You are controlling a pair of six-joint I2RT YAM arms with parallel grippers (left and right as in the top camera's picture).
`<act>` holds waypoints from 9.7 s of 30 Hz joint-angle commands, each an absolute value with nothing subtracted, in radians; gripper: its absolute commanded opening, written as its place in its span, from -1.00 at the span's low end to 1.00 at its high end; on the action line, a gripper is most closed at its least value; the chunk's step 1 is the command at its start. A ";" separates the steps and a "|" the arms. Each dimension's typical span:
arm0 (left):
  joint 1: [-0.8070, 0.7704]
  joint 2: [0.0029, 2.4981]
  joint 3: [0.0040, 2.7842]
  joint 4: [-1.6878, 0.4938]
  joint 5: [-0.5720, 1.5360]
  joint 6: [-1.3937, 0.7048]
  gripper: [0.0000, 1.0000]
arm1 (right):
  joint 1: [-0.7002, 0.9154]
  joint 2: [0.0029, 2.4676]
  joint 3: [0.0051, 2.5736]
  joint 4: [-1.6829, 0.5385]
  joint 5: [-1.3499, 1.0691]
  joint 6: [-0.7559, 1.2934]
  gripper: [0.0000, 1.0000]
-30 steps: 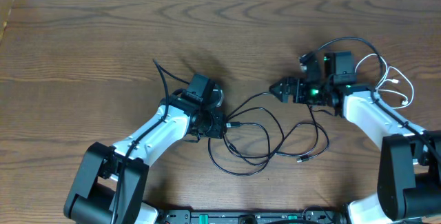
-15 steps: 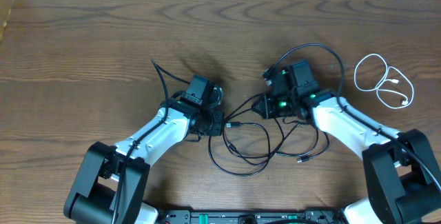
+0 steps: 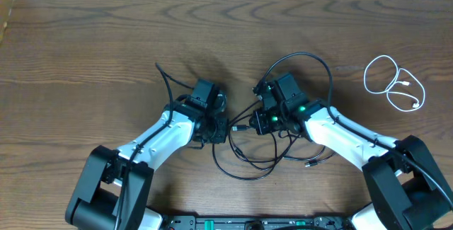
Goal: Untangle cables
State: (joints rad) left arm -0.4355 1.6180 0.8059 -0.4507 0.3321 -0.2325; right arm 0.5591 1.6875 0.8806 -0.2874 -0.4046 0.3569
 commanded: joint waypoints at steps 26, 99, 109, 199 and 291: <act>-0.366 1.541 0.912 -0.236 0.268 -0.196 -0.81 | 0.538 1.652 0.883 -0.309 0.182 0.519 0.84; -0.271 1.541 0.912 -0.353 -0.117 -0.372 -0.29 | 0.657 1.632 0.803 -0.174 -0.499 0.350 0.78; -0.167 1.541 0.911 -0.365 0.080 -0.379 -0.28 | 0.713 1.782 0.803 -0.025 -0.619 0.381 0.54; -0.162 1.541 0.911 -0.338 0.228 -0.304 0.00 | 0.699 1.127 1.230 0.072 -0.507 -0.097 -0.98; -0.162 1.541 0.911 -0.335 0.228 -0.304 0.01 | -0.292 1.544 1.228 -0.598 0.397 0.321 -0.98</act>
State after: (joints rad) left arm -0.1646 1.5429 0.9081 -0.3336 0.2279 -0.3138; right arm -0.2718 1.5101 1.2148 -0.5854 0.3904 0.2790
